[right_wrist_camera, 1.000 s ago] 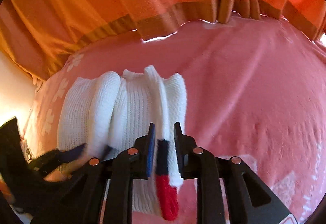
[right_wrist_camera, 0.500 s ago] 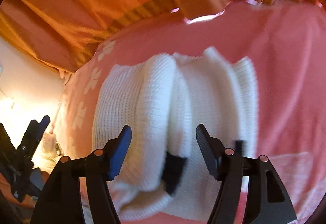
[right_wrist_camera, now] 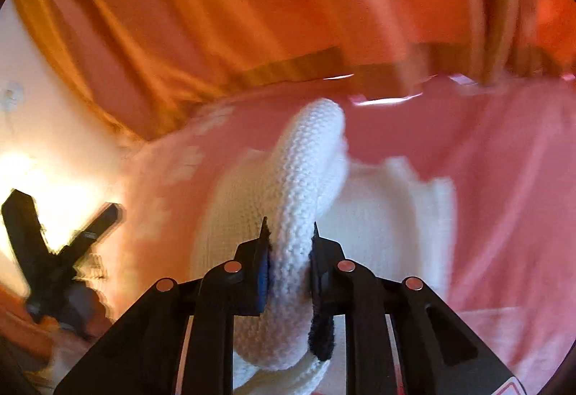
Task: Fold small clothes
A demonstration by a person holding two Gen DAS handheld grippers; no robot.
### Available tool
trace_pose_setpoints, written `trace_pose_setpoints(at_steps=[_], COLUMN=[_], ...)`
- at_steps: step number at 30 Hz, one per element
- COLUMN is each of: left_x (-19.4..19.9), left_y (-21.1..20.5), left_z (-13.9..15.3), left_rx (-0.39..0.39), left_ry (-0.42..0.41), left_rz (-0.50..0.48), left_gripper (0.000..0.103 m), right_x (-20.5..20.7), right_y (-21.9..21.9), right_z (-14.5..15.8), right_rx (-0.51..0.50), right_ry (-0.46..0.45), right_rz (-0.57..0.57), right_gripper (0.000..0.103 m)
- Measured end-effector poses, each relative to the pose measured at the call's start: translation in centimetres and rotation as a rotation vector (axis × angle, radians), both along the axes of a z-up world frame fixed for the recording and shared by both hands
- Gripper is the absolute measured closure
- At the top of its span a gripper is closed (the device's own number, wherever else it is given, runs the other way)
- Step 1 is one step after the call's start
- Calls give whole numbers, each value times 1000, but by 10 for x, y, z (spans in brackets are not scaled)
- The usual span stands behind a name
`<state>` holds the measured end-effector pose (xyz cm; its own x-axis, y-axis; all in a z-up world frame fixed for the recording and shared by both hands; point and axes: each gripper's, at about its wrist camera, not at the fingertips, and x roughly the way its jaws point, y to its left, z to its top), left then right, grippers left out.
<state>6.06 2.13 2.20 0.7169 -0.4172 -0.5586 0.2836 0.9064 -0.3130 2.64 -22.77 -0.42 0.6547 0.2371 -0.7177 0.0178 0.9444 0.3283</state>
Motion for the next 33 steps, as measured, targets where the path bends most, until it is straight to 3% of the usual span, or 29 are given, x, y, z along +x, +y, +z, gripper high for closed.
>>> trace_pose_setpoints(at_steps=[1, 2, 4, 5, 9, 11, 16, 20, 22, 23, 25, 28, 30, 32, 33], left_x=[-1, -2, -4, -5, -15, -21, -54, -82, -83, -81, -75, -60, -58, -64, -68], left_y=[-3, -9, -20, -27, -52, -61, -74, -82, -90, -94, -96, -88, -83, -87, -88], left_z=[-2, -4, -8, -12, -23, -27, -44, -70, -84, -92, -104, -119, -124, -122, -120], left_rx=[7, 20, 40, 54, 106, 121, 144, 249, 314, 360, 417, 388, 385, 427, 440], left_ry=[4, 9, 17, 25, 51, 65, 133, 150, 176, 186, 219, 337, 357, 326, 309], left_rz=[-4, -19, -43, -60, -131, -169, -326, -399, -409, -402, -377, -353, -347, -369, -385], left_gripper=[8, 8, 8, 8, 8, 8, 8, 8, 8, 9, 12, 11, 11, 12, 12], right_x=[0, 4, 12, 12, -17, -36, -69, -77, -80, -78, -82, -96, -94, -91, -93], right_y=[-8, -21, -34, -38, -48, -47, -31, -19, -19, -20, -28, -37, -35, -36, -35], right_z=[-10, -35, -73, -76, -41, -32, -40, -72, -82, -83, -76, -63, -87, -105, -101], right_rx=[-48, -97, -102, -89, 18, 56, 101, 112, 87, 85, 81, 8, -117, -97, -94], right_ry=[36, 130, 265, 258, 135, 124, 162, 260, 274, 270, 254, 226, 319, 372, 364], right_rz=[-34, -77, -85, -82, -79, -41, 73, 129, 127, 121, 94, 102, 107, 96, 109], right_gripper=[86, 86, 82, 80, 68, 61, 58, 58, 66, 94, 95, 95, 85, 69, 69])
